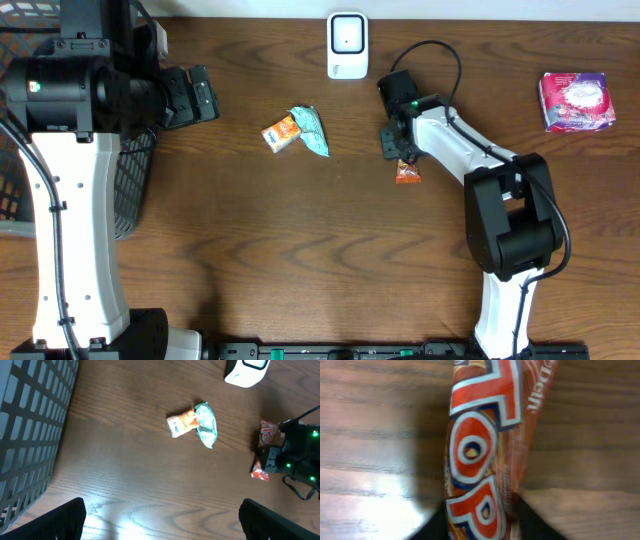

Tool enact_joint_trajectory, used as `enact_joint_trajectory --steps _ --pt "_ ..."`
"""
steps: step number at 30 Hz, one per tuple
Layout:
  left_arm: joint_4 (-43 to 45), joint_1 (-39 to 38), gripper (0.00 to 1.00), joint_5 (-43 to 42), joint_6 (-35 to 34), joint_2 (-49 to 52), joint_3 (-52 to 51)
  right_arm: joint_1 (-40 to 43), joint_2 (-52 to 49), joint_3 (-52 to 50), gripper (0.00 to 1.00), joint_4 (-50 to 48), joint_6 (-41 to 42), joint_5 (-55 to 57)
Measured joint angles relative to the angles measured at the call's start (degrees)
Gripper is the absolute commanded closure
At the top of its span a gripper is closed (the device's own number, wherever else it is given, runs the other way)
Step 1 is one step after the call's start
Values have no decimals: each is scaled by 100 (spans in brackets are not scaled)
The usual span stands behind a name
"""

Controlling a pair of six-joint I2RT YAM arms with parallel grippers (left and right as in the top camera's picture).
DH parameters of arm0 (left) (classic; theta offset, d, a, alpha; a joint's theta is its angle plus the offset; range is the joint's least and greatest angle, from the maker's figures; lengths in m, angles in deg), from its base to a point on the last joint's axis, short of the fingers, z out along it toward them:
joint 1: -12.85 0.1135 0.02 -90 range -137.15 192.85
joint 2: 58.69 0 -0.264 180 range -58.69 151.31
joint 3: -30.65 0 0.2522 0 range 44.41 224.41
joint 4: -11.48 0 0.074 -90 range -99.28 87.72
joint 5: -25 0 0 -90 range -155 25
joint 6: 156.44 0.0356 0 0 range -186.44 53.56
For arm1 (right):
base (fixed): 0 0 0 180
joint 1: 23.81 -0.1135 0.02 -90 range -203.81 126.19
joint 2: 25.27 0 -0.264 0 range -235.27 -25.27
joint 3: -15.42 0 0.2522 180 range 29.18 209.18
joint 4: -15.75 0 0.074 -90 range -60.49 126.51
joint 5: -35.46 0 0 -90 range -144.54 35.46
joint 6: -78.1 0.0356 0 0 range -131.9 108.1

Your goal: Scan the item barcode

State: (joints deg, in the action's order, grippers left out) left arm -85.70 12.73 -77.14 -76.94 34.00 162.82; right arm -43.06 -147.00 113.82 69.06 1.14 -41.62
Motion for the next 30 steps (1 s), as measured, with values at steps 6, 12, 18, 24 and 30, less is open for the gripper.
enact_joint_trajectory --steps 6,12,18,24,30 --pt "0 0 2 0 0 0 0 48 2 22 99 -361 31 -269" --pt "0 0 2 0 0 0 0 42 -68 927 99 -407 -9 -678" --pt "0 0 2 2 0 0 0 -2 -48 1849 99 -1593 -28 -752" --pt "0 0 2 2 0 0 0 -83 -120 1812 99 -2712 208 -896" --pt "0 0 2 0 -2 0 0 -304 -595 1803 99 -3799 286 -984"
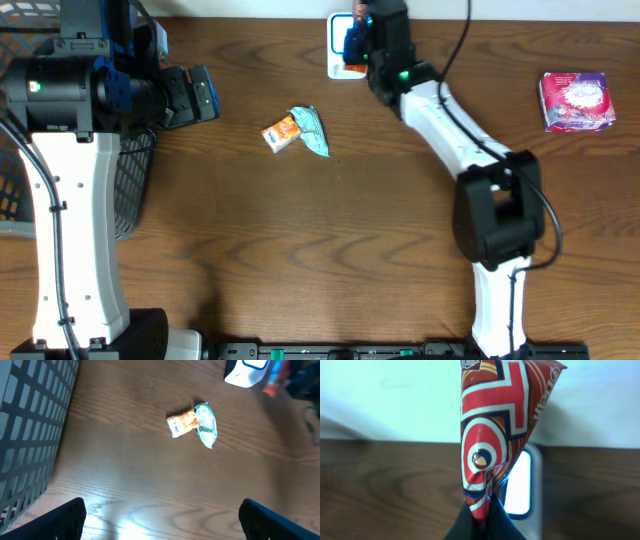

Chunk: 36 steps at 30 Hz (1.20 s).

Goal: Scan the item barcode
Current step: 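Hold the red bar up in front of the scanner, then carry the red bar to the right table edge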

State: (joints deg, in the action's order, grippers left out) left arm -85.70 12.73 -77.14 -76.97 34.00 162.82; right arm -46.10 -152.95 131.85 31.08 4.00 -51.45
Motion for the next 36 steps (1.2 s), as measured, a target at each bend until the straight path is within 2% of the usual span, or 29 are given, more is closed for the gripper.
enact_joint_trajectory --steps 9,16,21,25,30,34,35,36 --pt "0 0 2 2 2 0 0 -81 -369 -83 99 125 7 389" --pt "0 0 2 2 2 0 0 332 256 -85 99 1305 -83 1582" --pt "0 0 2 0 2 0 0 1084 811 -61 99 2214 -787 2068" --pt "0 0 2 2 2 0 0 1829 846 -44 99 3088 -1460 2170" --pt "0 0 2 0 2 0 0 2708 710 -48 99 3593 -2424 1589" --pt "0 0 2 2 2 0 0 3348 570 -48 99 3633 -2903 973" --pt "0 0 2 2 2 0 0 3462 535 -48 94 3624 -2959 863" --pt "0 0 2 0 2 0 0 3576 501 -48 76 3611 -2997 756"
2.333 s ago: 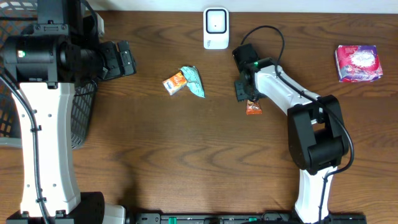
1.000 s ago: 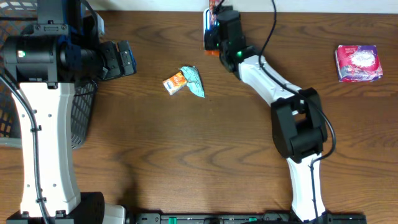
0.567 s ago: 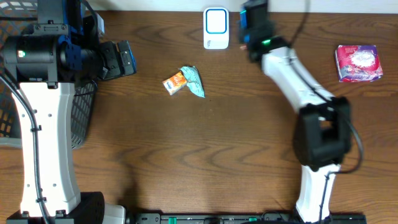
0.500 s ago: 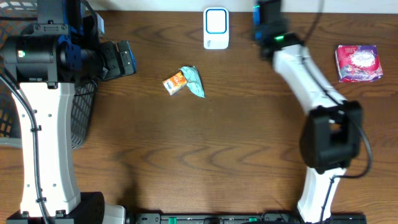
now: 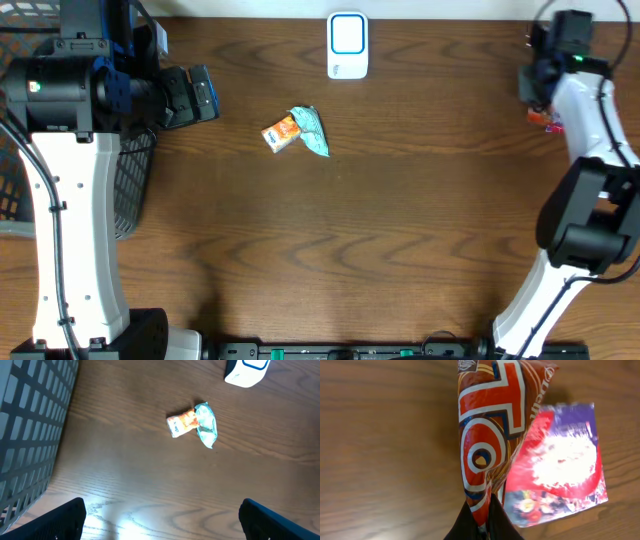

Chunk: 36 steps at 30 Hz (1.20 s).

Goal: Scan the item barcode
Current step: 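Carry the red bar to the right table edge, then lower the red bar beside the purple box and open the right gripper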

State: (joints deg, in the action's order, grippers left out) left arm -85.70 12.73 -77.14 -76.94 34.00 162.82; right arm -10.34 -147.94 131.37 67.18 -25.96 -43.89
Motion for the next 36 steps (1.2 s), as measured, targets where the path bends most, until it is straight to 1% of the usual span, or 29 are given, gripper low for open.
enact_joint_trajectory --steps 1,2,3,4,11,15,16,20,23,25,26,28,32,36 --pt "0 0 2 0 0 0 0 101 -33 0 54 -17 -24 -105" --pt "0 0 2 2 0 0 0 203 -66 0 23 -42 -55 -175" --pt "0 0 2 2 0 0 0 289 -79 0 4 -59 -52 -236" --pt "0 0 2 0 0 0 0 367 -98 0 4 -70 -44 -286" --pt "0 0 2 2 0 0 0 595 -157 0 5 0 44 -645" --pt "0 0 2 2 -2 0 0 522 -160 0 12 -2 81 -1067" --pt "0 0 2 2 0 0 0 481 -160 0 15 -7 125 -1169" --pt "0 0 2 0 0 0 0 291 -162 0 36 -50 238 -1373" --pt "0 0 2 0 0 0 0 120 -173 0 47 -72 299 -1438" --pt "0 0 2 0 0 0 0 13 -216 0 56 -105 306 -1482" --pt "0 0 2 2 0 0 0 -31 -258 0 58 -131 319 -1484" --pt "0 0 2 0 0 0 0 -98 -380 0 59 -203 345 -1493" --pt "0 0 2 2 0 0 0 -149 -798 0 73 -450 549 -1502" --pt "0 0 2 2 0 0 0 -136 -1156 0 77 -820 1003 -1502"
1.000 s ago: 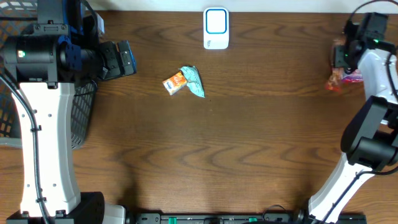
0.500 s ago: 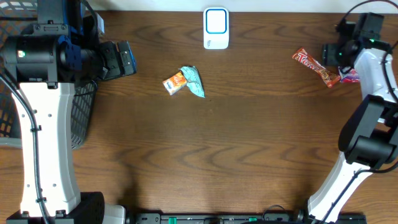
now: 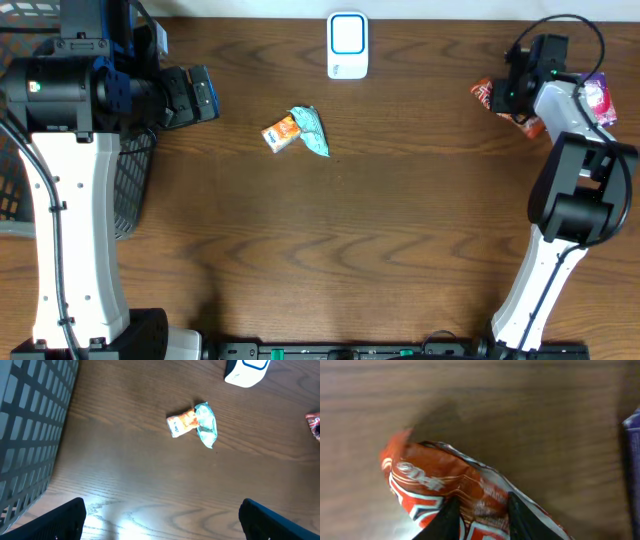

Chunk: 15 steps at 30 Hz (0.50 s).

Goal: Scan the item barcode
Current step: 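Lower the red bar beside the purple box and open the right gripper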

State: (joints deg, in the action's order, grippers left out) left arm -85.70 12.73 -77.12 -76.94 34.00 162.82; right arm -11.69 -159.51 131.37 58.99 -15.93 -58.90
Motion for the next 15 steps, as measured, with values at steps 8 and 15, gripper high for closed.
enact_joint_trajectory --steps 8,15 --pt "0 0 2 -2 0 0 0 -4 -50 0 87 -407 717 619" --pt "0 0 2 -2 0 0 0 -2 -50 0 79 -240 1403 2094"
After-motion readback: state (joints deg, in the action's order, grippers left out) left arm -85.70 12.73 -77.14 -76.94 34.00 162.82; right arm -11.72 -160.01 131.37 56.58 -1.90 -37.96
